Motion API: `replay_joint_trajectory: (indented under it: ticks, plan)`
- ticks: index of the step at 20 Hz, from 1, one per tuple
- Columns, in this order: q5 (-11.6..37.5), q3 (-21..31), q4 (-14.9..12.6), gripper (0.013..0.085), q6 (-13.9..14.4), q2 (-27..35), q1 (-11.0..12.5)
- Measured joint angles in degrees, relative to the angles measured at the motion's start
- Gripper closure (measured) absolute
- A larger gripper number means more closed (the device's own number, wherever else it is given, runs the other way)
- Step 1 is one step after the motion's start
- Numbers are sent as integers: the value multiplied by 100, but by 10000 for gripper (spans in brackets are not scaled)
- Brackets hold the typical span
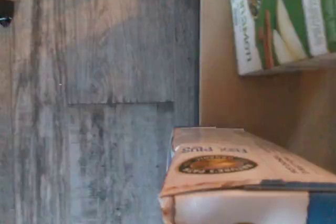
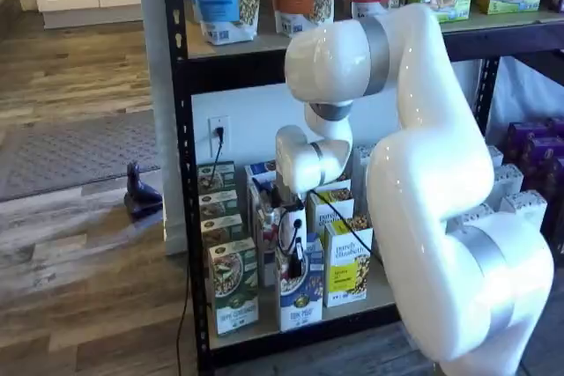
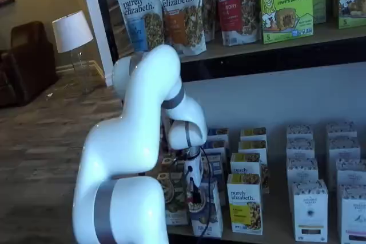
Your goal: Pick up the blue and white box that is on the bottom shelf, the second box from the left
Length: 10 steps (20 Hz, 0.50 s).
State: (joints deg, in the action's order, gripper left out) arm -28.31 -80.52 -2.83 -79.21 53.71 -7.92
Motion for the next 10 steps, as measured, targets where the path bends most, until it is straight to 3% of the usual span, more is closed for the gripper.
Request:
replay_joint_trajectory:
  ticks: [2,10]
  plan:
    - [123,328,-94,530,121,-212,-36]
    - [454,1538,11,530,133,-1181,-142]
